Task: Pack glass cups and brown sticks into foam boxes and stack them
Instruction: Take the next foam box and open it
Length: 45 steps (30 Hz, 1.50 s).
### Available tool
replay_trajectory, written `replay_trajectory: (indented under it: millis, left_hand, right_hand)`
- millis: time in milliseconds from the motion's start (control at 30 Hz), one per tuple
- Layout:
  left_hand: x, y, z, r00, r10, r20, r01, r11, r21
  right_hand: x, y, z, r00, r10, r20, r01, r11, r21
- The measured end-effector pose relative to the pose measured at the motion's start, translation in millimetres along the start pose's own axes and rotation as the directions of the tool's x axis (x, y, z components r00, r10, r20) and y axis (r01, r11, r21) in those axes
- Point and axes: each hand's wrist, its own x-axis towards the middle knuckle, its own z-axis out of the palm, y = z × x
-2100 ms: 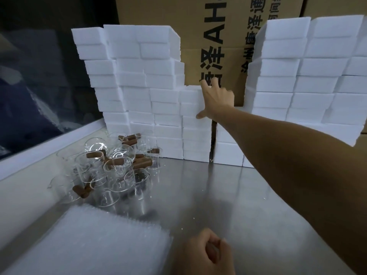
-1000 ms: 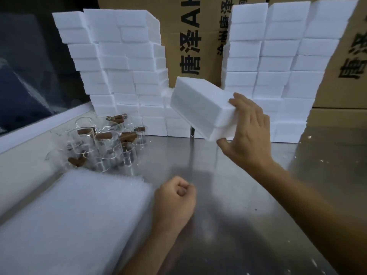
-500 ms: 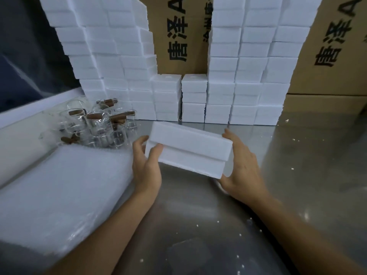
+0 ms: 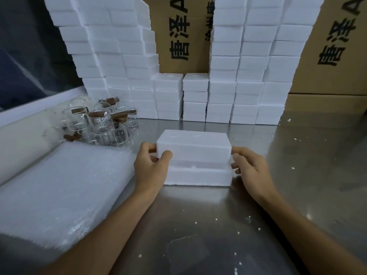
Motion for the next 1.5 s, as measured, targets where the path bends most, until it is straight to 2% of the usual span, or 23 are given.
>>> replay_trajectory:
  millis: [100,300,400,533,667,800,867,933,1033,1200,1267,1300,1367,1433,1500]
  left_hand:
    - [-1,-1,-1,0.998,-0.022,0.061,0.021,1.000,0.019]
    - [3,4,-8,0.955,-0.125,0.269,0.162,0.979,-0.120]
    - [5,4,-11,0.919,-0.154,0.362,0.192,0.979,-0.070]
    - [13,-4,-8,0.933,-0.218,0.285,0.175,0.970,0.169]
    - [14,-6,-7,0.968,-0.187,0.168,0.149,0.965,0.215]
    - [13,-7,-7,0.978,-0.182,0.100,0.154,0.959,0.239]
    - [14,-5,-6,0.988,-0.128,0.082,0.108,0.970,0.216]
    - [15,0,-7,0.995,-0.023,0.098,0.001,0.976,0.218]
    - [19,5,-10,0.964,0.132,0.231,-0.201,0.930,0.307]
    - [22,3,-14,0.908,0.092,0.408,-0.279,0.861,0.425]
    - [23,1,-15,0.904,0.056,0.424,-0.241,0.886,0.397]
    - [24,0,-15,0.904,0.043,0.425,-0.215,0.905,0.366]
    - [23,-1,-14,0.906,0.016,0.422,-0.167,0.931,0.323]
    - [23,-2,-13,0.911,-0.002,0.412,-0.135,0.943,0.303]
    - [22,-2,-11,0.919,-0.003,0.394,-0.119,0.951,0.284]
  right_hand:
    - [-2,-4,-2,0.998,0.032,0.049,-0.033,0.999,0.023]
    - [0,-6,-2,0.986,0.134,0.102,-0.118,0.982,-0.150]
    - [3,-7,-1,0.976,0.185,0.111,-0.166,0.973,-0.158]
    - [7,-7,0,0.970,0.231,0.072,-0.205,0.943,-0.261]
    - [10,-13,1,0.963,0.268,0.009,-0.249,0.907,-0.341]
    - [12,-9,2,0.952,0.302,-0.042,-0.300,0.903,-0.307]
    - [13,-8,3,0.950,0.308,-0.051,-0.310,0.907,-0.286]
    - [15,-9,7,0.948,0.314,-0.046,-0.314,0.909,-0.273]
    - [14,-9,13,0.946,0.320,-0.056,-0.324,0.909,-0.263]
    - [14,-17,20,0.923,0.384,0.005,-0.381,0.916,-0.129]
    - [16,-21,19,0.912,0.407,0.055,-0.397,0.908,-0.134]
    - [16,-24,19,0.910,0.409,0.068,-0.392,0.903,-0.177]
    - [19,-30,22,0.932,0.361,0.041,-0.311,0.849,-0.428]
    - [24,-37,31,0.978,0.209,0.010,-0.148,0.725,-0.673]
    - [29,-50,49,0.997,0.052,0.050,0.001,0.689,-0.725]
